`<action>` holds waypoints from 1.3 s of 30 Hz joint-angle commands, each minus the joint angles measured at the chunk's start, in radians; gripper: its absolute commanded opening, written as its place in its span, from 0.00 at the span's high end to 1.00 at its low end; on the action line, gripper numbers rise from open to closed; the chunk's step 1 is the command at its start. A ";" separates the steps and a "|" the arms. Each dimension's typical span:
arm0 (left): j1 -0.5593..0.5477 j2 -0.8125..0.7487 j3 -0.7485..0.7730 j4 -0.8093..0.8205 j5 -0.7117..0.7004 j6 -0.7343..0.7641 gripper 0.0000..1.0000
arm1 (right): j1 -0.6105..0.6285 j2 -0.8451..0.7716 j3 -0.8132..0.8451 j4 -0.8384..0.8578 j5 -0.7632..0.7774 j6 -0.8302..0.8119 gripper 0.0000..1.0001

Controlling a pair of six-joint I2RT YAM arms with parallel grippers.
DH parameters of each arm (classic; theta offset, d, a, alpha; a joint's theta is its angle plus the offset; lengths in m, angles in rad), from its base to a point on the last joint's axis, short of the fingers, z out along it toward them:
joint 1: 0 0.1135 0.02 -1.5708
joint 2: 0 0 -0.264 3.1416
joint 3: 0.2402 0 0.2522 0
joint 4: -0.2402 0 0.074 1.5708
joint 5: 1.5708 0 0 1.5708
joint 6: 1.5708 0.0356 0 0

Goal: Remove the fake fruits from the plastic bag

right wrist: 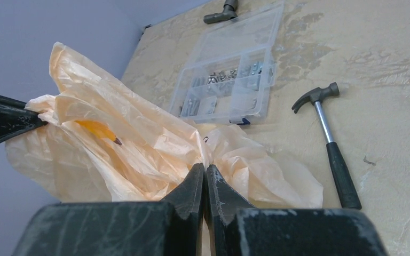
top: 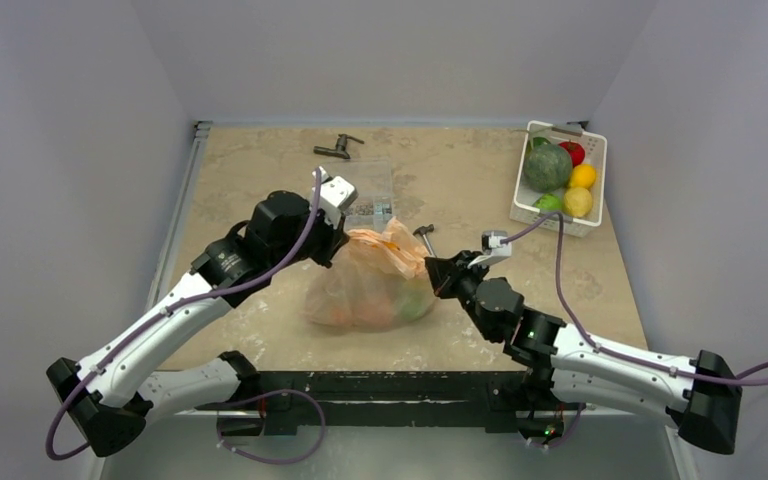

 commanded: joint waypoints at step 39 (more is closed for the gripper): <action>-0.011 -0.206 -0.156 0.284 -0.008 0.055 1.00 | -0.003 0.002 0.078 -0.211 0.138 0.194 0.99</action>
